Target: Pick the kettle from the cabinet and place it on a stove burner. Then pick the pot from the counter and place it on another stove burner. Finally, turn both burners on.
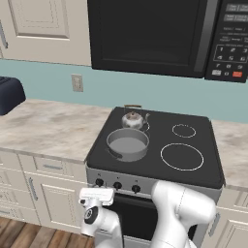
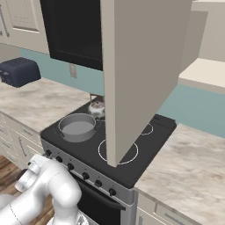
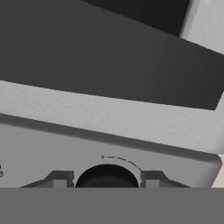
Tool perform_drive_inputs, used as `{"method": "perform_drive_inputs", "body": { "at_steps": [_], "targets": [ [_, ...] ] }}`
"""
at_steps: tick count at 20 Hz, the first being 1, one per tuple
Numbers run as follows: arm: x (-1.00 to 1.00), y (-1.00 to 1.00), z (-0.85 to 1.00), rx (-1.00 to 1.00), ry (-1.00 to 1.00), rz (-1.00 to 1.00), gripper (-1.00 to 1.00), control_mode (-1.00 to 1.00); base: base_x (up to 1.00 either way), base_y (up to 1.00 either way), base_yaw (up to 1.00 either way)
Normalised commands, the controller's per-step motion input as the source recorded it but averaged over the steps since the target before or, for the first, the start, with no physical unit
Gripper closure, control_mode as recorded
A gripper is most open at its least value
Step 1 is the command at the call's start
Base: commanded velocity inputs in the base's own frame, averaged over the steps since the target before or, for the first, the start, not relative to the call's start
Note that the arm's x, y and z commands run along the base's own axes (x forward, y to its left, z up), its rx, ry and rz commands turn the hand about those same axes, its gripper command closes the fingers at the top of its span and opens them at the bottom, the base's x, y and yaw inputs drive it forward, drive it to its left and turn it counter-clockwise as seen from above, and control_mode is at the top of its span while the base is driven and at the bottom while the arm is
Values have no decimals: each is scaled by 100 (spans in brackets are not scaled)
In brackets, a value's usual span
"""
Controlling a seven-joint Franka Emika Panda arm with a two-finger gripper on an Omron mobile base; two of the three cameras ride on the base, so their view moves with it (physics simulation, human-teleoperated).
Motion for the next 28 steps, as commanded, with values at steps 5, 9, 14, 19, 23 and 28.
{"method": "perform_drive_inputs", "body": {
  "at_steps": [5,9,14,19,23,28],
  "targets": [
    [0,2,24,-18,1,0,100,-100,0,0,0],
    [0,0,25,-16,5,0,100,-100,0,0,0],
    [-2,0,24,-16,4,0,100,-100,0,0,0],
    [-8,0,22,-15,3,-1,100,-100,0,0,0],
    [-5,0,16,-15,4,-1,100,-100,0,0,0],
    [-3,1,8,-15,4,-1,100,-100,0,0,0]
  ]
}}
